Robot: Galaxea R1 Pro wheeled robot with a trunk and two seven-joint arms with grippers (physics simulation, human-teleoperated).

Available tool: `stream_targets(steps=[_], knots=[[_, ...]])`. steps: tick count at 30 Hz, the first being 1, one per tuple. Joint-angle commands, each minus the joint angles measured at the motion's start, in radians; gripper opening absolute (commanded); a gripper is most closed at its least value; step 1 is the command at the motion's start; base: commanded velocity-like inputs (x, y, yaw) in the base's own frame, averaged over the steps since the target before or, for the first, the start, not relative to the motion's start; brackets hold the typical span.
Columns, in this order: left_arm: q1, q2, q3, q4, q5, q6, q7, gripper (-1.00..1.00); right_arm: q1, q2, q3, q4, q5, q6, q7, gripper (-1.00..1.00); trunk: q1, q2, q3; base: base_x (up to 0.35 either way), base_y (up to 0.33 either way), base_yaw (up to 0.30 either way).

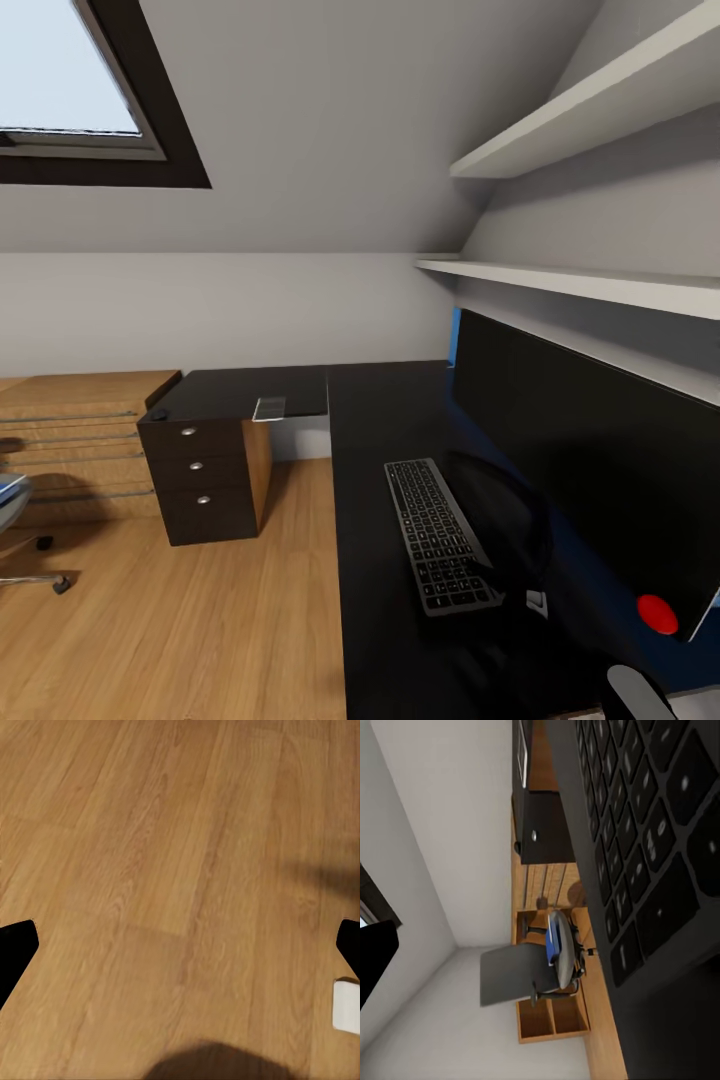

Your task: In the bedroom, organize the workspace by keeping the computer under the desk, ensuring the monitor is on the desk, placing the keyboard on the desk next to the monitor, placing the mouse on the desk next to the keyboard, moving the folder from the swivel chair onto the desk next to the mouse, stacking the notebook on top of the folder with the pen on top of the notebook, and positioning the swivel chair next to the desk.

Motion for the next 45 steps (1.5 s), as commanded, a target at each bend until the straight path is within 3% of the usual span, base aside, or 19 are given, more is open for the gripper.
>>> stream_targets(steps=[1,26,32,37,40,41,43,44,45], knots=[[0.000,0.001,-0.004,-0.001,0.011,-0.007,0.005,1.00,-0.001,-0.001,0.001,0.001,0.000,0.001,0.004,1.00,0.000,-0.001,-0.001,-0.192,0.000,0.000],[0.000,0.001,-0.003,-0.001,0.012,-0.008,0.005,1.00,-0.001,0.001,0.002,0.001,0.001,-0.002,-0.003,1.00,0.000,-0.001,-0.001,-0.321,0.000,0.000],[0.000,0.002,-0.002,-0.001,0.012,-0.008,0.005,1.00,-0.007,0.011,0.003,-0.001,0.003,-0.013,-0.092,1.00,0.000,-0.001,-0.001,-0.321,0.086,0.000],[0.000,0.002,-0.001,-0.001,0.012,-0.008,0.005,1.00,-0.018,0.070,0.004,-0.004,0.014,-0.068,-0.231,1.00,0.000,-0.001,-0.001,-0.264,0.211,0.000],[0.000,0.002,-0.001,-0.001,0.012,-0.008,0.005,1.00,-0.021,0.113,0.006,-0.005,0.040,-0.115,-0.320,1.00,0.000,-0.001,-0.001,-0.191,0.273,0.000],[0.000,0.002,-0.001,-0.001,0.012,-0.008,0.006,1.00,-0.024,0.140,0.007,-0.005,0.066,-0.140,-0.362,1.00,0.000,-0.001,-0.001,-0.147,0.294,0.000],[0.000,0.001,-0.001,-0.001,0.012,-0.008,0.006,1.00,-0.028,0.172,0.008,-0.005,0.103,-0.164,-0.400,1.00,0.000,-0.001,-0.001,-0.130,0.300,0.000],[0.000,0.001,-0.001,-0.001,0.012,-0.008,0.006,1.00,-0.031,0.203,0.008,-0.005,0.151,-0.186,-0.433,1.00,0.000,-0.001,-0.001,-0.093,0.308,0.000],[0.000,0.001,-0.001,-0.001,0.012,-0.008,0.006,1.00,-0.033,0.219,0.008,-0.004,0.179,-0.195,-0.447,1.00,0.000,-0.001,-0.001,-0.074,0.310,0.000]])
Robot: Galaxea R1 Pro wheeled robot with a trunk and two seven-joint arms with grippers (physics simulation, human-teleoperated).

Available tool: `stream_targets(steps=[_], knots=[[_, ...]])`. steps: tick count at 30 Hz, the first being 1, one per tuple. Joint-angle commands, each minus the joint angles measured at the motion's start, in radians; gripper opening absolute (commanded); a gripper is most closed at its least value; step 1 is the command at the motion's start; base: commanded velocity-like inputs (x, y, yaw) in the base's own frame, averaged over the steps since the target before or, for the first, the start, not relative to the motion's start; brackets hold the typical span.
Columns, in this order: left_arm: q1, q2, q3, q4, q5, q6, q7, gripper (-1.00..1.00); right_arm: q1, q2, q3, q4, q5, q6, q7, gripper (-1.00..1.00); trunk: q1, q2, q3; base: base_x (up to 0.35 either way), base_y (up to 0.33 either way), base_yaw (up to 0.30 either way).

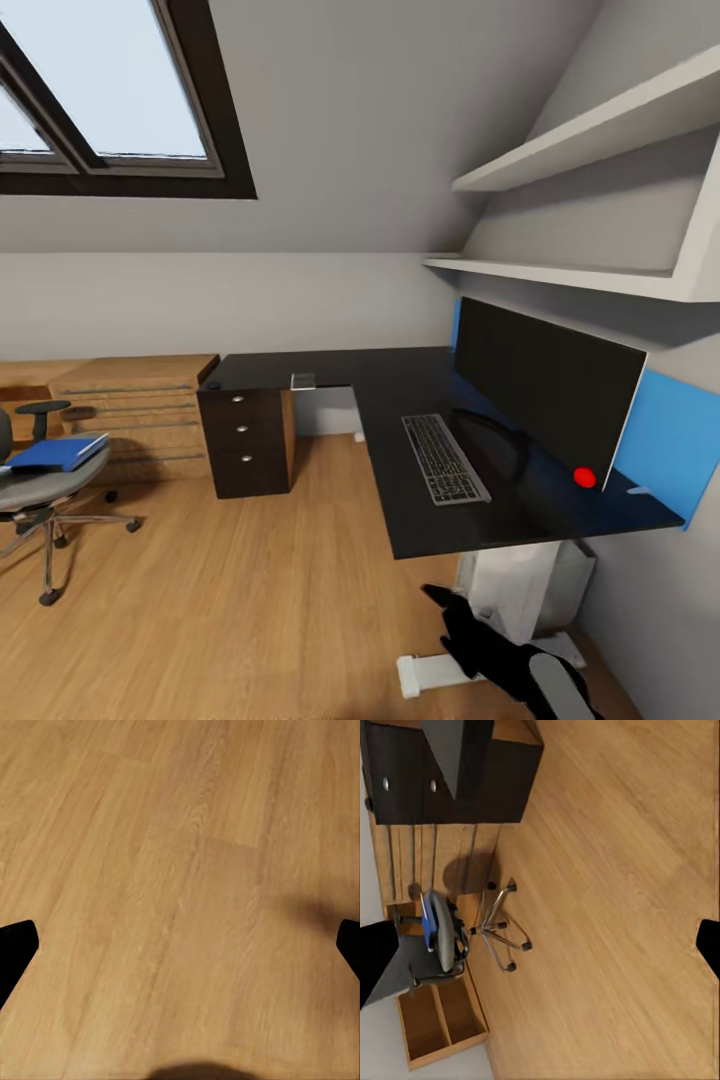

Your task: In the bedroom, organize the workspace by keeping the computer under the desk, ensuring the monitor is on the desk, placing the keyboard on the desk next to the monitor, placing the mouse on the desk next to the keyboard, moving the folder from the swivel chair onto the desk next to the mouse, stacking the notebook on top of the folder with the pen on top of the notebook, and positioning the swivel chair next to the desk.

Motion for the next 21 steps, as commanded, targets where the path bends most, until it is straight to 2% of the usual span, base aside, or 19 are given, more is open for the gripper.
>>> stream_targets(steps=[1,2,4,5,7,8,9,10,14,17,18,20,21], knots=[[-0.001,0.001,-0.004,-0.001,0.011,-0.008,0.005,1.00,-0.002,0.015,0.002,-0.001,0.021,-0.009,-0.022,1.00,0.000,-0.001,-0.001,-0.059,0.312,0.000],[-0.001,0.001,-0.004,-0.001,0.011,-0.008,0.005,1.00,-0.004,0.044,0.002,0.000,0.085,-0.024,-0.039,1.00,0.000,-0.001,-0.001,-0.038,0.316,0.000],[-0.001,0.001,-0.004,-0.001,0.011,-0.008,0.006,1.00,-0.005,0.070,0.002,0.001,0.150,-0.039,-0.050,1.00,0.000,-0.001,-0.001,-0.027,0.318,0.000],[-0.001,0.001,-0.005,-0.001,0.011,-0.008,0.006,1.00,-0.006,0.096,0.002,0.002,0.213,-0.055,-0.056,1.00,0.000,-0.001,-0.001,-0.016,0.321,0.000],[-0.001,0.001,-0.005,-0.001,0.011,-0.008,0.006,1.00,-0.007,0.120,0.002,0.004,0.271,-0.073,-0.061,1.00,0.000,-0.001,-0.001,-0.011,0.324,0.000],[-0.001,0.001,-0.005,-0.001,0.010,-0.008,0.006,1.00,-0.007,0.140,0.003,0.004,0.324,-0.095,-0.064,1.00,0.000,-0.001,-0.001,-0.006,0.327,0.000],[-0.001,0.001,-0.006,-0.001,0.010,-0.008,0.006,1.00,-0.008,0.148,0.003,0.005,0.348,-0.108,-0.066,1.00,0.000,-0.001,-0.001,0.005,0.328,0.000],[-0.001,0.001,-0.006,-0.001,0.010,-0.008,0.006,1.00,-0.008,0.161,0.004,0.007,0.392,-0.138,-0.067,1.00,0.000,-0.001,-0.001,0.056,0.323,0.000],[-0.001,0.001,-0.007,0.000,0.010,-0.008,0.006,1.00,-0.008,0.178,0.023,0.020,0.483,-0.225,-0.069,1.00,0.000,-0.001,-0.001,0.138,0.299,0.000],[-0.001,0.001,-0.008,0.000,0.010,-0.008,0.006,1.00,-0.008,0.184,0.059,0.029,0.531,-0.279,-0.070,1.00,0.000,-0.001,-0.001,0.210,0.269,0.000],[-0.001,0.001,-0.008,0.001,0.010,-0.008,0.006,1.00,-0.008,0.189,0.096,0.033,0.563,-0.311,-0.072,1.00,0.000,-0.001,-0.001,0.234,0.257,0.000],[-0.001,0.001,-0.009,0.001,0.010,-0.008,0.006,1.00,-0.008,0.194,0.139,0.036,0.595,-0.340,-0.080,1.00,0.000,-0.001,-0.001,0.242,0.253,0.000],[-0.001,0.001,-0.009,0.001,0.011,-0.008,0.006,1.00,-0.008,0.198,0.188,0.038,0.625,-0.365,-0.100,1.00,0.000,-0.001,-0.001,0.250,0.249,0.000]])
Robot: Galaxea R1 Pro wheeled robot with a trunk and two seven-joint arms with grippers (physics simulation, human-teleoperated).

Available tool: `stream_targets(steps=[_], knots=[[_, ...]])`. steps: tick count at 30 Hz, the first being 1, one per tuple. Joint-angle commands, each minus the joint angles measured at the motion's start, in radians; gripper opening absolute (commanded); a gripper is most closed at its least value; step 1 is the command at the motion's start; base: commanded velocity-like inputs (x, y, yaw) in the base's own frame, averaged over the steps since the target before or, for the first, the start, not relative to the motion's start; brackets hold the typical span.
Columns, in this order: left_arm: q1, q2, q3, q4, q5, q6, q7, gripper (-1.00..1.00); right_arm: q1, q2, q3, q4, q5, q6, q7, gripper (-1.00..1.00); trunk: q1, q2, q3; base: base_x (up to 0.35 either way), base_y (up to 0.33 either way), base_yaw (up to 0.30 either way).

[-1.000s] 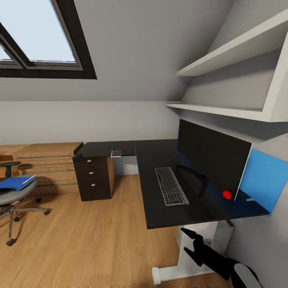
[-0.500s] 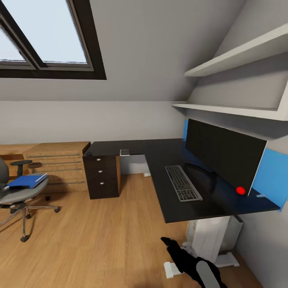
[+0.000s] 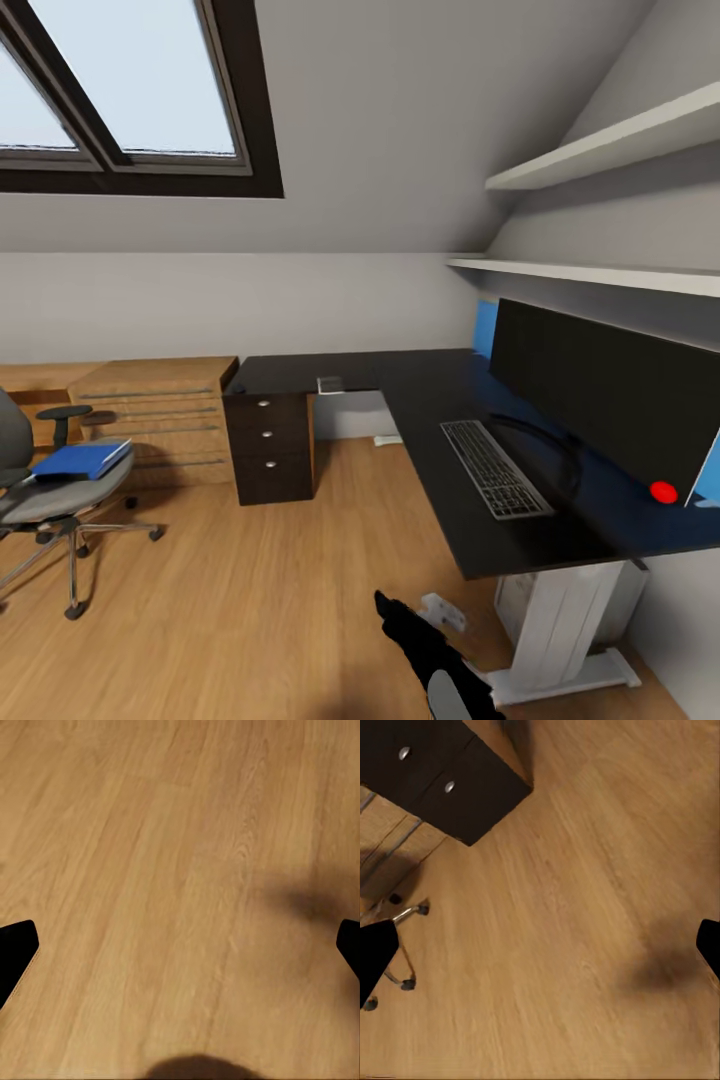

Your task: In the bedroom, organize the workspace by keeping the computer under the desk, ensuring the monitor is on the desk, placing the keyboard on the desk next to the monitor, placing the mouse on the desk next to the keyboard, moving the folder from the swivel chair onto the desk next to the mouse, stacking the notebook on top of the folder with the pen on top of the notebook, and positioning the swivel chair next to the desk.

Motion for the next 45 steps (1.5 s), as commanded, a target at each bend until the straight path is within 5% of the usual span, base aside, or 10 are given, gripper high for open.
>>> stream_targets(steps=[1,6,12,18,26,33,36,40,45], knots=[[-0.001,0.001,-0.004,-0.001,0.010,-0.008,0.005,1.00,-0.001,0.002,0.028,-0.001,0.009,-0.008,-0.023,1.00,0.001,-0.001,-0.001,0.252,0.247,0.000],[0.000,0.001,-0.005,-0.001,0.011,-0.008,0.005,1.00,-0.001,0.015,0.250,0.000,0.090,-0.074,-0.241,1.00,0.001,-0.001,-0.001,0.259,0.241,0.000],[0.000,0.000,-0.005,-0.001,0.011,-0.008,0.005,1.00,-0.001,0.015,0.394,-0.004,0.154,-0.143,-0.348,1.00,0.001,-0.001,-0.001,0.263,0.237,0.000],[0.000,0.001,-0.006,-0.001,0.011,-0.008,0.005,1.00,-0.001,0.015,0.426,-0.011,0.231,-0.157,-0.383,1.00,0.001,-0.001,-0.001,0.264,0.236,0.000],[-0.001,0.001,-0.006,-0.001,0.011,-0.008,0.005,1.00,-0.001,0.015,0.434,-0.070,0.236,-0.145,-0.496,1.00,0.001,-0.001,-0.001,0.264,0.236,0.000],[0.000,0.001,-0.006,-0.001,0.011,-0.008,0.005,1.00,-0.001,0.015,0.428,-0.246,0.240,0.164,-0.588,1.00,0.001,-0.001,-0.001,0.264,0.236,0.000],[-0.001,0.001,-0.006,-0.001,0.011,-0.008,0.005,1.00,0.000,-0.020,0.427,-0.326,0.237,0.218,-0.601,1.00,0.001,-0.001,-0.001,0.264,0.236,0.000],[-0.001,0.001,-0.006,-0.001,0.011,-0.008,0.005,1.00,0.000,-0.065,0.440,-0.367,0.233,0.199,-0.605,1.00,0.001,-0.001,-0.001,0.264,0.236,0.000],[0.000,0.001,-0.005,-0.001,0.011,-0.007,0.005,1.00,0.000,-0.079,0.458,-0.379,0.233,0.184,-0.606,1.00,0.001,-0.001,-0.001,0.264,0.236,0.000]])
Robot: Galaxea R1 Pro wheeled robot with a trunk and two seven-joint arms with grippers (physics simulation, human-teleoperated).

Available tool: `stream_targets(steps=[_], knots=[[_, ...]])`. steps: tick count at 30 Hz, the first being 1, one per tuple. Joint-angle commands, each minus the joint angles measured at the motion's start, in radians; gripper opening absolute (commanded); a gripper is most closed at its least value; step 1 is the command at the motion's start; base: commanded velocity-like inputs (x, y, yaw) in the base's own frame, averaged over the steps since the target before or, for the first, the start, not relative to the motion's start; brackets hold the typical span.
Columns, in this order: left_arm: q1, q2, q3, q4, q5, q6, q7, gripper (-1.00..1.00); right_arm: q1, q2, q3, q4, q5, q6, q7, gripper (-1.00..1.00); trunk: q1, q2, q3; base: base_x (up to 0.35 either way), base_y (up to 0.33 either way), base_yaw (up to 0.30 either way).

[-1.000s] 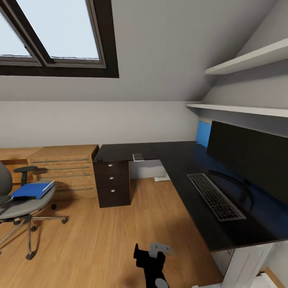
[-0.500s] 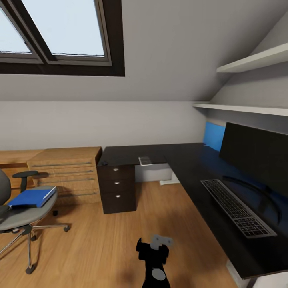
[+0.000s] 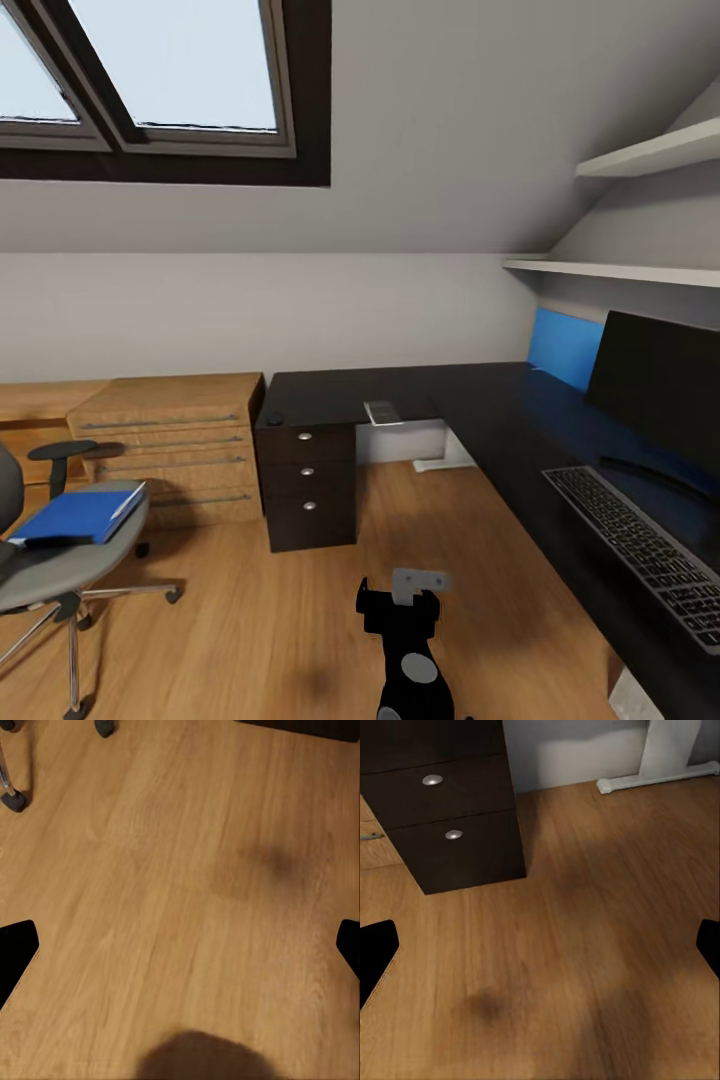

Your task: In the bedroom, organize the workspace by keeping the computer under the desk, ensuring the monitor is on the desk, placing the keyboard on the desk next to the monitor, placing the mouse on the desk next to the keyboard, moving the folder from the swivel chair onto the desk next to the mouse, stacking the notebook on top of the folder with the pen on top of the notebook, and positioning the swivel chair next to the desk.

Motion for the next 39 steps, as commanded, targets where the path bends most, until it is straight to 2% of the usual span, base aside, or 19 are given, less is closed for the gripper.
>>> stream_targets(steps=[1,9,18,24,39], knots=[[-0.001,0.001,-0.004,-0.001,0.011,-0.007,0.005,1.00,-0.001,-0.001,0.002,-0.002,-0.004,0.005,-0.007,1.00,0.001,-0.001,-0.001,0.264,0.236,0.000],[-0.001,0.001,-0.005,0.007,0.011,-0.007,0.005,1.00,-0.001,-0.003,0.006,-0.001,-0.005,0.002,-0.006,1.00,0.001,-0.001,-0.001,0.267,0.231,0.000],[-0.001,0.001,-0.005,0.013,0.009,-0.008,0.005,1.00,-0.001,-0.003,0.005,0.000,-0.006,0.002,-0.006,1.00,0.001,-0.001,-0.001,0.319,0.093,0.000],[-0.001,0.000,-0.005,0.013,0.008,-0.008,0.005,1.00,-0.001,-0.004,0.005,0.003,-0.004,-0.044,-0.008,1.00,0.001,-0.001,-0.001,0.321,0.028,0.245],[-0.001,0.000,-0.005,0.013,0.007,-0.008,0.005,1.00,-0.001,-0.004,0.005,0.003,0.001,-0.046,-0.011,1.00,0.001,-0.001,-0.004,0.321,-0.019,0.267]])
